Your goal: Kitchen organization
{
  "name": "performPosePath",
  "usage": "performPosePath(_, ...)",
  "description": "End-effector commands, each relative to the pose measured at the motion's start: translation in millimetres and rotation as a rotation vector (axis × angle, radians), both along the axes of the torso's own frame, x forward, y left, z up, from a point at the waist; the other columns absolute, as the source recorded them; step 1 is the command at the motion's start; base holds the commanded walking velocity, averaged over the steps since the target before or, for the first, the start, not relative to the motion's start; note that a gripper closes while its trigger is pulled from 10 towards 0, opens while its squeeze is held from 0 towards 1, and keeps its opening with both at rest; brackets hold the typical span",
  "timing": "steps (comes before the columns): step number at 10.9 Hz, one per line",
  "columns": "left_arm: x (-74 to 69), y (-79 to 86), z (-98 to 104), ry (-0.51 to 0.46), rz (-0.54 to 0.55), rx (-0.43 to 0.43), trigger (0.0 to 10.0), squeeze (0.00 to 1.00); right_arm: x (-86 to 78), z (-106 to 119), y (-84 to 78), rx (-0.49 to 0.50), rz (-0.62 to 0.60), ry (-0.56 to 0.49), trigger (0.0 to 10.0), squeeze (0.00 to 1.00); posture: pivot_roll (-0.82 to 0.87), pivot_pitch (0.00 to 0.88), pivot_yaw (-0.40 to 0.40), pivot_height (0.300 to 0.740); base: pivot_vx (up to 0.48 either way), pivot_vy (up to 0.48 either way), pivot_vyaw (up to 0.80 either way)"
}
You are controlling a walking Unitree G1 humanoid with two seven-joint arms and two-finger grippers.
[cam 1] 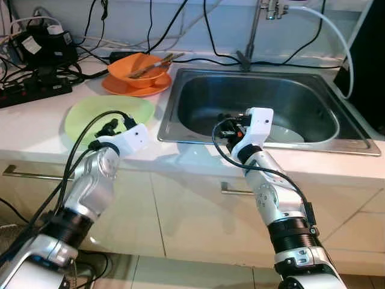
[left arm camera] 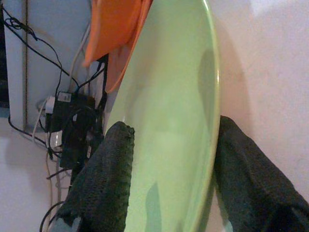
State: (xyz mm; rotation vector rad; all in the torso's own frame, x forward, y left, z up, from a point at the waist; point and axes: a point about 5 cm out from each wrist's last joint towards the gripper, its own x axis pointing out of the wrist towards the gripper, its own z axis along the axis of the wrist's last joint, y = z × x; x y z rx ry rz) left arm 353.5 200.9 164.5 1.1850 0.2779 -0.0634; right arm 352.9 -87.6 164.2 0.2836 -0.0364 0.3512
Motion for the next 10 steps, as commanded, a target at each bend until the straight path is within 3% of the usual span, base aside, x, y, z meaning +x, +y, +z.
performPosePath(1,-4.3,9.9,-19.6,0.085,0.042,0.015,0.0,0.00,-0.2,3.2,-3.1,0.012,-0.010,-0.004,10.0,0.00,0.15,0.007,0.015,0.740,0.000,0.000,0.00)
performPosePath(10,-2.4,4.1,-26.1,0.095,0.024,-0.003,0.0,0.00,0.9,0.1,-7.3,0.036,-0.034,0.020,10.0,0.00,0.14,0.019,0.020,0.740,0.000,0.000,0.00)
